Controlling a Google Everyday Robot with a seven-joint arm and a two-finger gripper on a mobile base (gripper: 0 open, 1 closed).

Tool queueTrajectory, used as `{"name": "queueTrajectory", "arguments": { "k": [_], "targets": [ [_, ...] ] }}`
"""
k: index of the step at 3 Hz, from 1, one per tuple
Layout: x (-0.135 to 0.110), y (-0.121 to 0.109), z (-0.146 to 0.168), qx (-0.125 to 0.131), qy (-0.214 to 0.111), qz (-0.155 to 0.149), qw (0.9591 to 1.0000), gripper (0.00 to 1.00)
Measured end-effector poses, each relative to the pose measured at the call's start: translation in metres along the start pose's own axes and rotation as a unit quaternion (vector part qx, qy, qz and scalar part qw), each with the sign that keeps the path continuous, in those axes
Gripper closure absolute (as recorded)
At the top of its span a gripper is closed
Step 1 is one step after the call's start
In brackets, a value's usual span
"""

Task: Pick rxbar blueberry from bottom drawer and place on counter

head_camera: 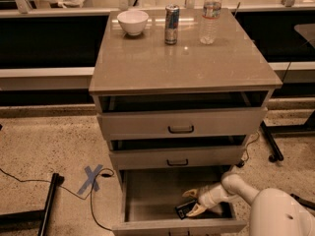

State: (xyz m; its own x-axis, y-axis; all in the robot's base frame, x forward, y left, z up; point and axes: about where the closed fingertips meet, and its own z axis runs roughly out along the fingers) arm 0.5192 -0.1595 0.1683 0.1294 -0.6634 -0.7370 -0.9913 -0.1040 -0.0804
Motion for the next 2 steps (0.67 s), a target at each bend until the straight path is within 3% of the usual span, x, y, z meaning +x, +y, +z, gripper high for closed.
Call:
{"name": "queueTrajectory", "arguments": {
  "k": [2],
  "targets": [
    [0.009, -0.004, 0.024, -0.011, 0.029, -0.024, 0.9992, 0.4]
  ]
}}
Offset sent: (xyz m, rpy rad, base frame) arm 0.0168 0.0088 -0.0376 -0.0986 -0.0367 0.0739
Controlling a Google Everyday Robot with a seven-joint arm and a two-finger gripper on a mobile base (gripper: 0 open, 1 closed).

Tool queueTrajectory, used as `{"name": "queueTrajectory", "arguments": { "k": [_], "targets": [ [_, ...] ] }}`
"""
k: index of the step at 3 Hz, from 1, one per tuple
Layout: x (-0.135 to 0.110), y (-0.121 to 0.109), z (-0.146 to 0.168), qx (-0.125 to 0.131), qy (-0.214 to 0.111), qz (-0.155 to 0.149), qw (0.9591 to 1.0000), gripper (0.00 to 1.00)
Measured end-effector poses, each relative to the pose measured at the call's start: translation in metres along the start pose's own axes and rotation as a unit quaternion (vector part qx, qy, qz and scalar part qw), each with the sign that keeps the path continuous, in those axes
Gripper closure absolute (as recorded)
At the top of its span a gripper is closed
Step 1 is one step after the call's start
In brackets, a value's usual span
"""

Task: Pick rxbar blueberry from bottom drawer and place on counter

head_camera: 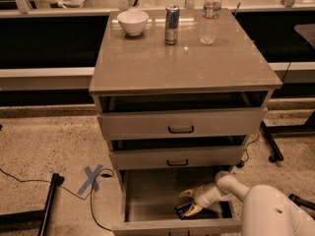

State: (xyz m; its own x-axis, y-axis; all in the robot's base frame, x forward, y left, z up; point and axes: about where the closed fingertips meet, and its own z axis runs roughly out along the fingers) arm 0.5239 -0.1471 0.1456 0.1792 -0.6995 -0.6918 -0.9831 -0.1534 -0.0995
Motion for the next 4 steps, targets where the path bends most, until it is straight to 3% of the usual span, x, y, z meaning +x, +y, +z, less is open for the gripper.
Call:
{"name": "queueTrajectory", "arguments": {
  "k": [2, 4],
  "targets": [
    [0.026, -0.007, 0.006, -0.033, 0.041, -0.029, 0.9982, 0.4],
    [0.043, 0.003, -0.002, -0.052, 0.054, -0.043, 0.9962, 0.39]
  ]
}}
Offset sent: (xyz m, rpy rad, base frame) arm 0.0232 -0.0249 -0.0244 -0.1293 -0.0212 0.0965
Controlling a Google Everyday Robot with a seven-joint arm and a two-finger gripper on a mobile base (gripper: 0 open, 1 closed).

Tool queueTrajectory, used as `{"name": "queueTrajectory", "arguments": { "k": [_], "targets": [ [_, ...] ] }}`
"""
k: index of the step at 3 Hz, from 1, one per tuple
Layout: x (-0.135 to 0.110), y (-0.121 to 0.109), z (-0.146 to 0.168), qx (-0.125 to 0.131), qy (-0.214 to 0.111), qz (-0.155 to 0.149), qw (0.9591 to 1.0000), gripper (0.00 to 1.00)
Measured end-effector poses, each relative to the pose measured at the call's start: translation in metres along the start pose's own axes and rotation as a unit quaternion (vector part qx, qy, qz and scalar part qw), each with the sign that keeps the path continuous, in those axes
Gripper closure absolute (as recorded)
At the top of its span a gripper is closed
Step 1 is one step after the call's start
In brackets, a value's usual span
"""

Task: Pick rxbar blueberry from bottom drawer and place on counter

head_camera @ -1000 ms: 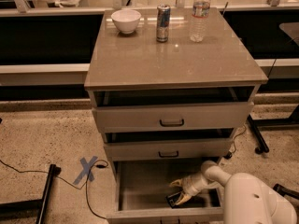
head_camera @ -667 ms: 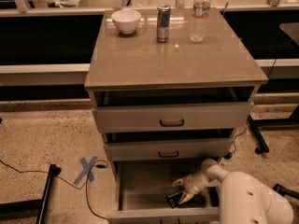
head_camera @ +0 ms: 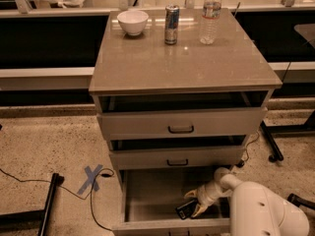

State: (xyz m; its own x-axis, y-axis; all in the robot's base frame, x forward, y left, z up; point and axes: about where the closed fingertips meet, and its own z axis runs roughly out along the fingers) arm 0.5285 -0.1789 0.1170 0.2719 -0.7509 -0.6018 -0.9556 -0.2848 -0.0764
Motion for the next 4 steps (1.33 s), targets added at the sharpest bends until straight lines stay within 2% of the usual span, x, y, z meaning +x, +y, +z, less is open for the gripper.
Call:
{"name": "queueTrajectory", "arguments": {
  "k": [1, 3, 4],
  "targets": [
    [0.008, 0.007, -0.004, -0.001, 0.002, 0.003, 1.0, 0.43],
    [0.008, 0.009, -0.005, -0.001, -0.008, 0.009, 0.9999, 0.89],
    [-0.004, 0.0, -0.02, 0.032, -0.053, 0.016, 0.998, 1.0]
  ]
}}
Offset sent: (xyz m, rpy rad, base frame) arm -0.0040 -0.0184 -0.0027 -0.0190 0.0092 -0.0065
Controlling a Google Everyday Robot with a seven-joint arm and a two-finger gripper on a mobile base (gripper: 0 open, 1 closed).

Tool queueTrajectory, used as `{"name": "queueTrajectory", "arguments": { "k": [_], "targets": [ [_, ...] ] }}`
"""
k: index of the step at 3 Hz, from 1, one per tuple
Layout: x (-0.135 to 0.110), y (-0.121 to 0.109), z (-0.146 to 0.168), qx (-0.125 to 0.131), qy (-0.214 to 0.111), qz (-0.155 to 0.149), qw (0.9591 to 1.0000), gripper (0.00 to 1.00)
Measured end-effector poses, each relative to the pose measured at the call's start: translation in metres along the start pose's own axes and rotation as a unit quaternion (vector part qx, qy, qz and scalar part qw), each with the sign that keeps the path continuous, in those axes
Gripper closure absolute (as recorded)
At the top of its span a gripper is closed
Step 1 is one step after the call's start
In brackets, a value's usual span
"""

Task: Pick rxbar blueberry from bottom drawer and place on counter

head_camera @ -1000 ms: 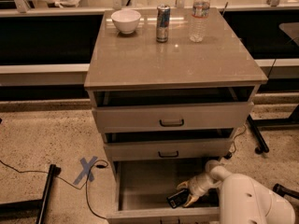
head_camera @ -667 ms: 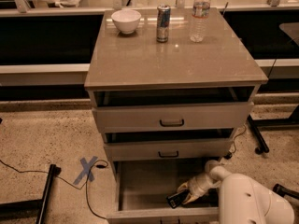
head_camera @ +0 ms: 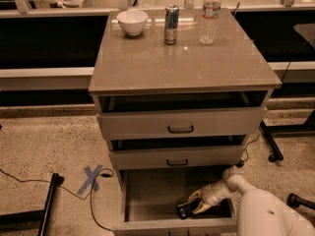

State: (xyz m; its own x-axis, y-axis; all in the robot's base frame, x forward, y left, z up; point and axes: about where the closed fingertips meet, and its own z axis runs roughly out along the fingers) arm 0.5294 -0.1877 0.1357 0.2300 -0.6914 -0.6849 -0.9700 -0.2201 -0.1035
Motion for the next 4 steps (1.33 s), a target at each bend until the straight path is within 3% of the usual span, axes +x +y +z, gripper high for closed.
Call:
{"name": "queueTrajectory", "arguments": {
  "k": [1, 2, 3, 4],
  "targets": [
    [-0.029, -0.014, -0.036, 0.063, -0.083, 0.014, 0.9945, 1.0],
    [-0.064, -0.022, -0.094, 0.119, -0.142, 0.005, 0.9827, 1.0],
    [-0.103, -0.017, -0.162, 0.16, -0.164, -0.003, 0.9735, 1.0],
    [-0.131, -0.006, -0.221, 0.18, -0.133, 0.006, 0.9745, 1.0]
  ]
}}
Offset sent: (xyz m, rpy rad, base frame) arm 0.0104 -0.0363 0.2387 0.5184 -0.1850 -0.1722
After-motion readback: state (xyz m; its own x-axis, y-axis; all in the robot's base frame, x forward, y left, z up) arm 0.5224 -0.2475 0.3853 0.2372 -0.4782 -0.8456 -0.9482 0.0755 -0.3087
